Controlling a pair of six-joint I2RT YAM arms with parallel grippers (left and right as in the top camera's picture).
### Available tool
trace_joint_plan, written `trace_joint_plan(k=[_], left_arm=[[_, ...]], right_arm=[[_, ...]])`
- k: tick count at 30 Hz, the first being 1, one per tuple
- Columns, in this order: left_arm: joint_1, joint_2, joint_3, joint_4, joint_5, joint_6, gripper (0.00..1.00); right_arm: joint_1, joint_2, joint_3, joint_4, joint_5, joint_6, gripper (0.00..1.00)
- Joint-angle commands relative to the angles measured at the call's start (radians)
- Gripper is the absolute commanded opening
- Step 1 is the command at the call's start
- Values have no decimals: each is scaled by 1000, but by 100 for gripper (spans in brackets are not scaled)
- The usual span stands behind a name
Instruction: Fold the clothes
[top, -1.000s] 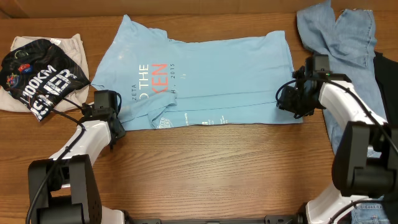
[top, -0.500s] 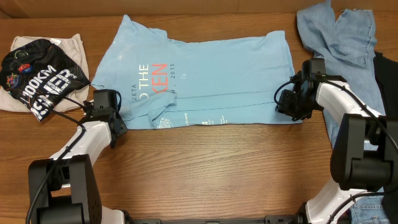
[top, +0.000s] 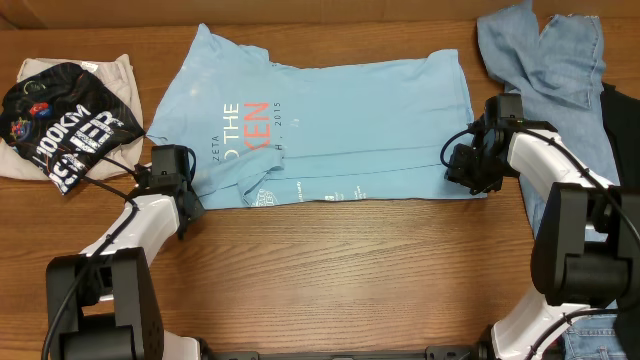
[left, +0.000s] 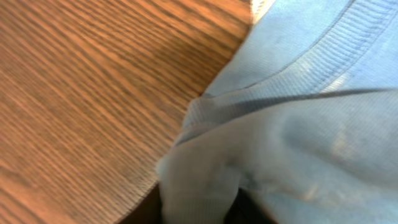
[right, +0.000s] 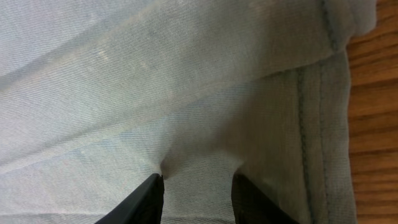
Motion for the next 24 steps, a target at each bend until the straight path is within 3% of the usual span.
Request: trace_joint_plan(k=[1, 7, 17, 21, 24], left_arm=[[5, 12, -10, -1, -105, 31, 14], [13, 12, 26, -29, -220, 45, 10], [28, 12, 103, 3, -453, 214, 26], [32, 12, 134, 19, -453, 231, 24], [32, 12, 142, 50, -450, 247, 28]], right_arm=[[0, 44, -4, -6, 38, 10, 40], [0, 48, -4, -6, 39, 11, 40], [0, 48, -4, -13, 64, 15, 40], [0, 48, -4, -13, 64, 15, 40], [0, 48, -4, -13, 64, 15, 40]])
